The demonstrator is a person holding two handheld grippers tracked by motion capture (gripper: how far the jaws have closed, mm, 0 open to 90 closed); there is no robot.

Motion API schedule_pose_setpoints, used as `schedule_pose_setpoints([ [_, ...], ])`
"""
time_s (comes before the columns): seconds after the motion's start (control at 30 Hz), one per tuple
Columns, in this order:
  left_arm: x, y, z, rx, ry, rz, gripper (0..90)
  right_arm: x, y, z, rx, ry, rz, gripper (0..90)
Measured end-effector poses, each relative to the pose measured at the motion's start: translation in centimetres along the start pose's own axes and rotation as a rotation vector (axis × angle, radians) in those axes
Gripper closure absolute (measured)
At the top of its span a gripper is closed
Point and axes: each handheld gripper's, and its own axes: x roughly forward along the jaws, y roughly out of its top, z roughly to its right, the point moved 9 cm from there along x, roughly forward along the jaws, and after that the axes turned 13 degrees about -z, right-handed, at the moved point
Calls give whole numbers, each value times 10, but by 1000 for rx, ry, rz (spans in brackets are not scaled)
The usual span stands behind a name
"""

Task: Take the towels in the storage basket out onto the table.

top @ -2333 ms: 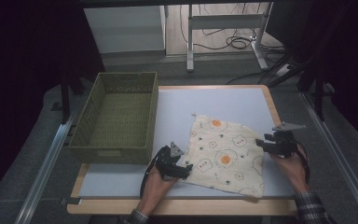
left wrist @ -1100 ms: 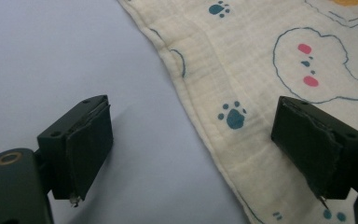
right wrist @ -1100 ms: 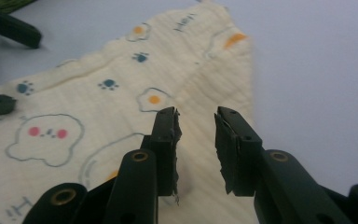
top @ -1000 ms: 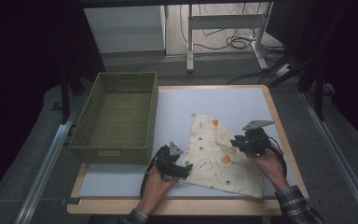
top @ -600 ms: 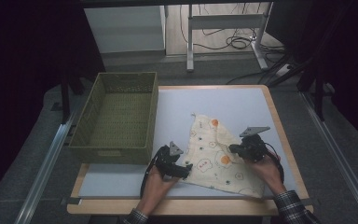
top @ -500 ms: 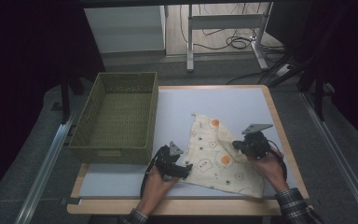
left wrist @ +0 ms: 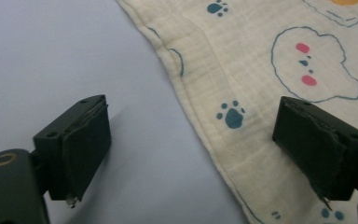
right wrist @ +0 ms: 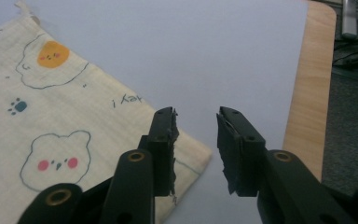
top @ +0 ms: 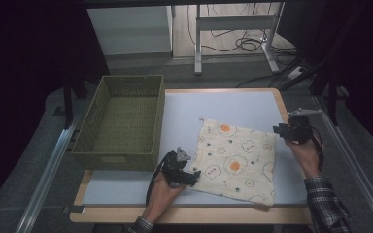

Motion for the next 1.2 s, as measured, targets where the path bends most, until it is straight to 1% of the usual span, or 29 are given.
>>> schedule_pose_setpoints([
  [0.03,0,1,0,11,-2,-7,78,0,-4,0,-2,3,0,635],
  [0.07,0,2,-1,21,1,-12,82,1,-8,0,-3,5,-4,618],
  [0.13,1,7,-4,0,-6,-20,104,4,-14,1,-1,16,-8,597],
  [0.2,1,17,-7,-3,-23,-14,104,7,-20,0,9,40,-17,565],
  [0.27,3,28,-11,-5,-27,-5,119,10,-23,-1,10,58,-27,563],
  [0.33,5,42,-14,1,-31,4,144,13,-26,-2,12,72,-30,558],
  [0.4,9,57,-17,3,-11,1,176,15,-27,-3,9,76,-29,546],
  [0.43,10,64,-19,6,-3,2,186,16,-28,-4,5,76,-27,537],
  [0.47,12,71,-20,8,0,7,204,17,-29,-4,2,66,-27,523],
  [0.57,16,87,-30,4,30,8,262,19,-29,-4,-20,30,-34,487],
  [0.63,22,100,-40,-19,40,11,298,19,-28,-4,-30,11,-30,466],
  [0.73,29,116,-55,-44,39,26,359,19,-27,-3,-26,13,-19,454],
  [0.77,30,120,-59,-47,41,33,384,19,-26,-2,-25,14,-17,452],
  [0.8,32,126,-64,-46,60,41,404,19,-26,-2,-26,13,-17,450],
  [0.9,37,139,-75,-31,94,54,463,20,-25,2,-7,18,-13,448],
  [0.97,40,146,-80,-39,97,60,516,21,-24,5,18,27,-7,449],
  [1.07,48,155,-89,-56,99,66,558,25,-24,12,58,50,-7,470],
  [1.13,55,159,-91,-60,80,63,560,27,-24,16,71,57,-7,499],
  [1.17,59,160,-93,-59,89,56,549,28,-24,17,72,59,-6,509],
  [1.2,62,161,-95,-56,108,47,538,30,-25,18,72,58,-6,522],
])
